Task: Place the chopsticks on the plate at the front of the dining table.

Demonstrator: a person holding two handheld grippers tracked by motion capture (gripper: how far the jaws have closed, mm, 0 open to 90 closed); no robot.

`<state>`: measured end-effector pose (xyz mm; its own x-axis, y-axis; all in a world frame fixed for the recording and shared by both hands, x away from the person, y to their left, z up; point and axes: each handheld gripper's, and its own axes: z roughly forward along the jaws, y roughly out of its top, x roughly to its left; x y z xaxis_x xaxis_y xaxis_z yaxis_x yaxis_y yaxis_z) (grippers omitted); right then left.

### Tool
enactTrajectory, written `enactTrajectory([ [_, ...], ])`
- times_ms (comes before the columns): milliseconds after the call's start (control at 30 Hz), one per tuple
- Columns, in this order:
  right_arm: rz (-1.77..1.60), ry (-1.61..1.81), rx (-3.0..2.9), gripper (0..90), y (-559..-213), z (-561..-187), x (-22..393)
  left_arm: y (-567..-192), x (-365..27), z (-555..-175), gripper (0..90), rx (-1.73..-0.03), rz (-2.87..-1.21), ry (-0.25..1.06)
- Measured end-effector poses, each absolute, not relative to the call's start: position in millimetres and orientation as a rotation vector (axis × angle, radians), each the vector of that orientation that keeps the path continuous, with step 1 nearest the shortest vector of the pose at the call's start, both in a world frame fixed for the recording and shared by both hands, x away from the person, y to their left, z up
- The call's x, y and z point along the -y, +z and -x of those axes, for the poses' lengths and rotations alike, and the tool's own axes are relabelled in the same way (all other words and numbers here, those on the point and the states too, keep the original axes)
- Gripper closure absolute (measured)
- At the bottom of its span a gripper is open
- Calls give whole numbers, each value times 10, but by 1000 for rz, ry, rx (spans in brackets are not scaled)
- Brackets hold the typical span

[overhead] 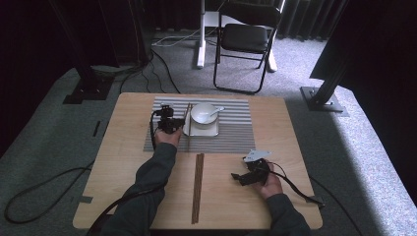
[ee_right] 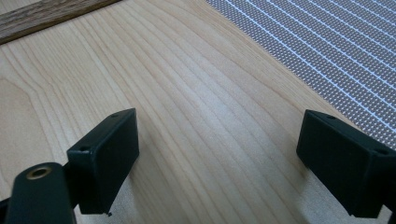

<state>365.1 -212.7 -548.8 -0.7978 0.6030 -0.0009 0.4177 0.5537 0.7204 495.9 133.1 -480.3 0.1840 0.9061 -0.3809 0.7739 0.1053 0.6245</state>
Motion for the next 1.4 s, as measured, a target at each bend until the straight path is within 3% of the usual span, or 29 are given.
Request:
enactTrajectory([
  [1400, -852, 1081, -2543, 123, -5488, -3651, 2127, -4874, -1317, -5140, 841, -1652, -1679, 188],
])
